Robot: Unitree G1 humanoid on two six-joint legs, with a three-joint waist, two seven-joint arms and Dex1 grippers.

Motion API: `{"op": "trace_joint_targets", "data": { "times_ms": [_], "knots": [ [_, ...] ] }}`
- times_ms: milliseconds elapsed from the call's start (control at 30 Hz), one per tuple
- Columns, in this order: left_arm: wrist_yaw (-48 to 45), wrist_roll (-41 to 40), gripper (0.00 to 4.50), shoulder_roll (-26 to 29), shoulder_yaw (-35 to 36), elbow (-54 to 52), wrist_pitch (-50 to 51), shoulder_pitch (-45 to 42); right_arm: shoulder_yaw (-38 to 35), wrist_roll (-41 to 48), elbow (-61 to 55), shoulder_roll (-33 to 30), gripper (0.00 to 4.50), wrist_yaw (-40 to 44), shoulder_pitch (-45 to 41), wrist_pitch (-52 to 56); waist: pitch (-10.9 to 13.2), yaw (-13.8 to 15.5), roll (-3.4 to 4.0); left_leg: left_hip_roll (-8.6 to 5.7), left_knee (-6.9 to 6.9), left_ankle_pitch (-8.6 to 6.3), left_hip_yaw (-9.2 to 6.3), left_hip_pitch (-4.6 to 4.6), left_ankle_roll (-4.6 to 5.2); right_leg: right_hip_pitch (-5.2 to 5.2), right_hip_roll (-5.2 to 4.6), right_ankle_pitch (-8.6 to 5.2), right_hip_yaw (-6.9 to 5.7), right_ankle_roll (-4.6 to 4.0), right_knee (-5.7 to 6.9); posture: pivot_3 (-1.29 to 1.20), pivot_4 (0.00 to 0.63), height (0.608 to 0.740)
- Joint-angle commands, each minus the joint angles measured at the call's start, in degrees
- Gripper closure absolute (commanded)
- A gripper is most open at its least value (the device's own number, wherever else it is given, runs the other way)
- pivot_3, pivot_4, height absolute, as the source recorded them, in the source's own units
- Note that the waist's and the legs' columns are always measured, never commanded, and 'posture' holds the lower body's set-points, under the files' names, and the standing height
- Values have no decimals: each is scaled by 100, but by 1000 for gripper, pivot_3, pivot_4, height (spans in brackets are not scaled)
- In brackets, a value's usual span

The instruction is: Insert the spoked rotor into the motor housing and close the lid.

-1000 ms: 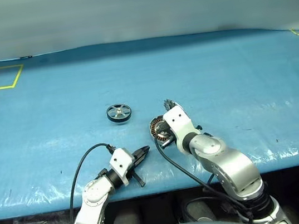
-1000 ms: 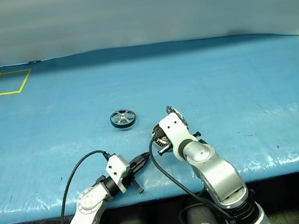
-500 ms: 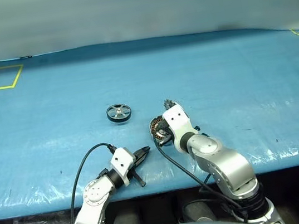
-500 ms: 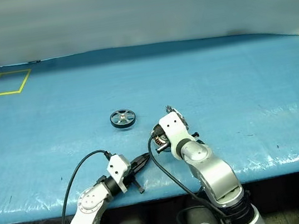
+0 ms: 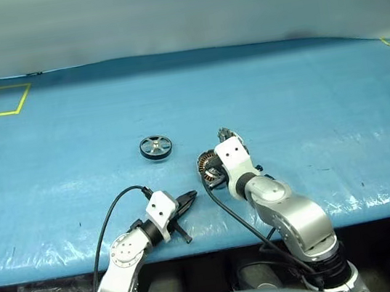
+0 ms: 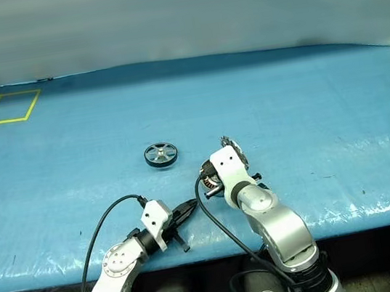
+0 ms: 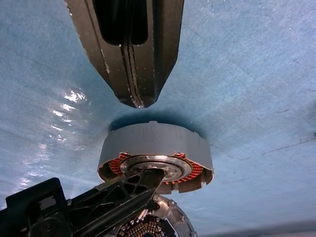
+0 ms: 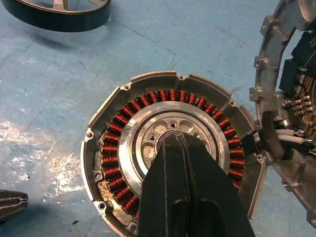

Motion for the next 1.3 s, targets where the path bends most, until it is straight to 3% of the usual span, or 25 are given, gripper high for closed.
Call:
{"op": "trace_joint_targets", "data": {
  "times_ms": [33, 500, 833, 1300],
  "knots": [
    [16, -4, 4500, -3, -36, -255, 6, 13, -235, 21, -168, 58, 4483, -53, 42, 110, 0, 0, 0, 0, -2, 0, 0, 0, 0, 1, 0, 1, 0, 1, -4, 0, 150, 740],
    [28, 18, 4500, -28, -84, -154, -25, 71, -684, 341, 4, 783, 4483, -86, 97, 539, 0, -8, 1, 0, -27, 1, -1, 0, -2, -2, -1, 1, 1, 1, -18, 0, 150, 740],
    [53, 41, 4500, -30, -70, -89, -88, 93, -476, 577, -437, 526, 4483, 207, 102, 325, 3, -12, 5, 0, -36, 1, -1, 0, -2, -4, -1, 1, 1, 1, -26, 0, 150, 740],
    [85, 36, 4500, -45, -78, -112, -35, 124, -278, 425, -31, 283, 4483, 137, 231, -555, 3, -16, 5, 0, -38, 2, 0, 0, -4, -4, 1, 1, 1, 1, -27, 0, 150, 740]
  ]
}}
